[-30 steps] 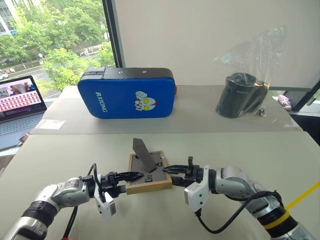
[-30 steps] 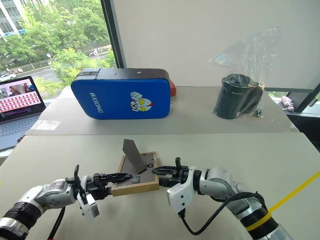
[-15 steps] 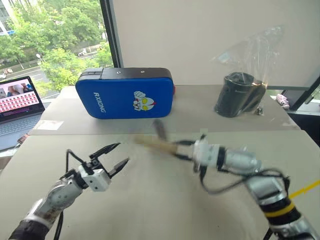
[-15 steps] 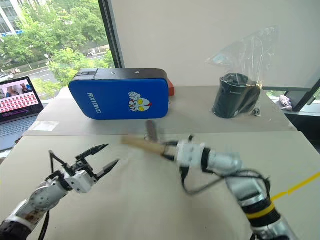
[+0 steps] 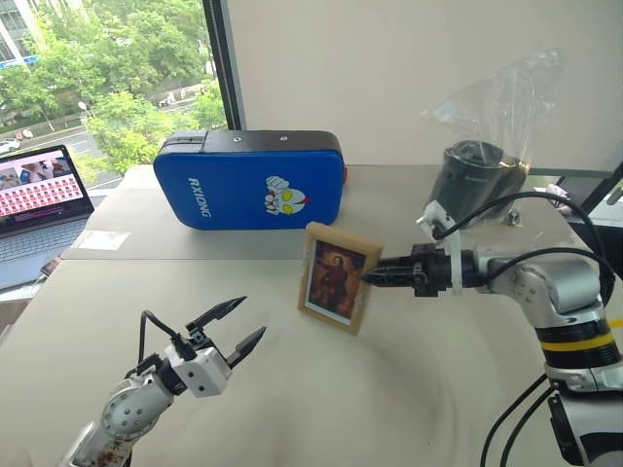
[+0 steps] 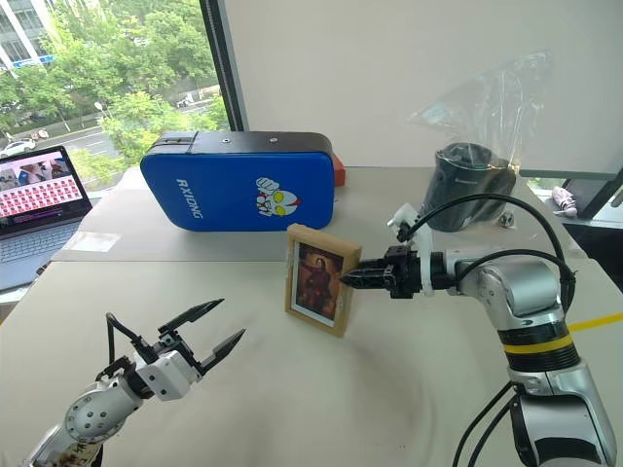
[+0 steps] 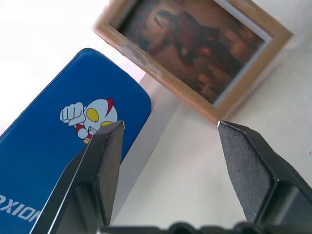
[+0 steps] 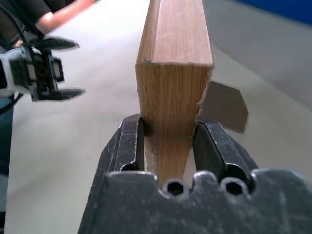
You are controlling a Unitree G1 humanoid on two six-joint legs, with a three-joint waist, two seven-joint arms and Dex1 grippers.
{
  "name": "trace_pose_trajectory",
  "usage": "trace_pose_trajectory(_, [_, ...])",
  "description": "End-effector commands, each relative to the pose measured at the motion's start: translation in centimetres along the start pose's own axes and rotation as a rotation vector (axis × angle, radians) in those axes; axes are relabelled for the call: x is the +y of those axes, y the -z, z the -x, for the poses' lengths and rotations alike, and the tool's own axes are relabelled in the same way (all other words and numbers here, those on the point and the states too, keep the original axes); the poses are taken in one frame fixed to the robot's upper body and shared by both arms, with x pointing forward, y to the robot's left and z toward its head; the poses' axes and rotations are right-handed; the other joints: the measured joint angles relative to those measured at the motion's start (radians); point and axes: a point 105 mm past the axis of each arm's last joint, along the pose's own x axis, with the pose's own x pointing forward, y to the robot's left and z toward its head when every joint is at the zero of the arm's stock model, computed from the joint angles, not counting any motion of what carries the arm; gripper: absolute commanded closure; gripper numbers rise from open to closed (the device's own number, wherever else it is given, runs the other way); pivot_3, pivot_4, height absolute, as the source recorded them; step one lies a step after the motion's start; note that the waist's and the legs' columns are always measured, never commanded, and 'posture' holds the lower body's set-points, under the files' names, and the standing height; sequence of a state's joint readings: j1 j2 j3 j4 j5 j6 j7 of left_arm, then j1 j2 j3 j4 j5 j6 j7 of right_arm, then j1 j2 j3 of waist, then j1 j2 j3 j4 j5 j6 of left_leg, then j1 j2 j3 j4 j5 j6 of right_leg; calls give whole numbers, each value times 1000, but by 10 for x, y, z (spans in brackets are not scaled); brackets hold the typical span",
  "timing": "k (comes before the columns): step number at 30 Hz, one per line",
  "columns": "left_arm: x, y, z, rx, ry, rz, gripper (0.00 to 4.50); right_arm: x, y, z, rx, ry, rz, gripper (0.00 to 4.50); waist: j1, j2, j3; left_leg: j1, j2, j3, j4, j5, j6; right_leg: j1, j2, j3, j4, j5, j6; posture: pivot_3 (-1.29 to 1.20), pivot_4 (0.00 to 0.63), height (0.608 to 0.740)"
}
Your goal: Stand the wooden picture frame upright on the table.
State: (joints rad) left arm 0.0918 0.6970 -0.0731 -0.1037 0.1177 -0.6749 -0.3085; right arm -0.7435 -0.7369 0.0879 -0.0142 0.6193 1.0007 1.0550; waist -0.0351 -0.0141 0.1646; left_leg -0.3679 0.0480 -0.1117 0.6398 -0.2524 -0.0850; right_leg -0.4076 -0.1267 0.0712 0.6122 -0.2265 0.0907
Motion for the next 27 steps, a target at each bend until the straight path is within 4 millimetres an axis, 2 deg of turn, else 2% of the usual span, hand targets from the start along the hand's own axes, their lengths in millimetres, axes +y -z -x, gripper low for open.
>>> trace_pose_trajectory(1, [6, -7, 0, -20, -11, -29, 1201, -4, 10, -7, 36, -6, 9, 3295, -10, 0, 0, 0, 0, 0, 0, 0, 0, 0, 0, 0, 0, 0, 0, 0, 150, 740])
trace_pose_trajectory(2, [6, -8, 0, -19, -10, -28, 1201, -8, 11, -7, 35, 13, 3, 3295, -11, 0, 0, 0, 0, 0, 0, 0, 0, 0, 0, 0, 1, 0, 0, 0, 150, 740])
trace_pose_trajectory(4, [5, -8, 1, -17, -8, -25, 1111, -12, 11, -6, 22, 34, 7, 2352, -11, 0, 0, 1, 0, 0, 0, 0, 0, 1, 0, 0, 1, 0, 0, 0, 150, 740])
trace_pose_trajectory(8, [4, -8, 3, -11, -5, -19, 1111, -11, 6, 3, 0, 58, 3, 1085, -8, 1, 0, 0, 0, 0, 0, 0, 0, 0, 0, 0, 0, 0, 0, 0, 150, 740])
trace_pose_trajectory(10, [6, -5, 6, 2, -9, -7, 1111, -7, 7, 16, 2, 75, 1, 340, -6, 1, 1, -1, 0, 0, 0, 0, 0, -1, 0, 0, 0, 0, 0, 0, 150, 740])
trace_pose_trajectory(17, [9, 1, 12, 72, -71, 102, 1111, 11, 20, 49, 25, 153, -13, 340, 9, 0, 1, -2, 0, 0, 0, 0, 1, -1, 0, 0, -1, 0, 0, 0, 150, 740])
trace_pose_trajectory(20, [11, 24, 18, 235, -194, 398, 1111, -3, 42, 59, 59, 398, 8, 340, 10, 0, 1, -1, 0, 0, 0, 0, 1, -1, 0, 0, 0, 0, 1, 0, 150, 740])
trace_pose_trajectory(23, [3, 39, 19, 362, -338, 750, 1111, -26, 56, 66, -44, 824, 31, 340, 5, -2, 0, 0, 0, 0, 1, 0, 1, 0, 0, 0, 1, -3, 5, 0, 150, 740])
trace_pose_trajectory(25, [5, 40, 16, 391, -407, 835, 1111, -28, 61, 73, -188, 1025, -50, 340, 4, -3, 1, -1, 0, 0, 2, 0, 0, 0, 0, 0, 2, -4, 7, 0, 150, 740])
trace_pose_trajectory(27, [7, 41, 11, 413, -457, 843, 1111, -14, 62, 69, -298, 1159, -4, 340, 6, -2, 1, -1, 0, 0, 2, 0, 0, -2, 0, 0, 3, -3, 6, 0, 150, 740])
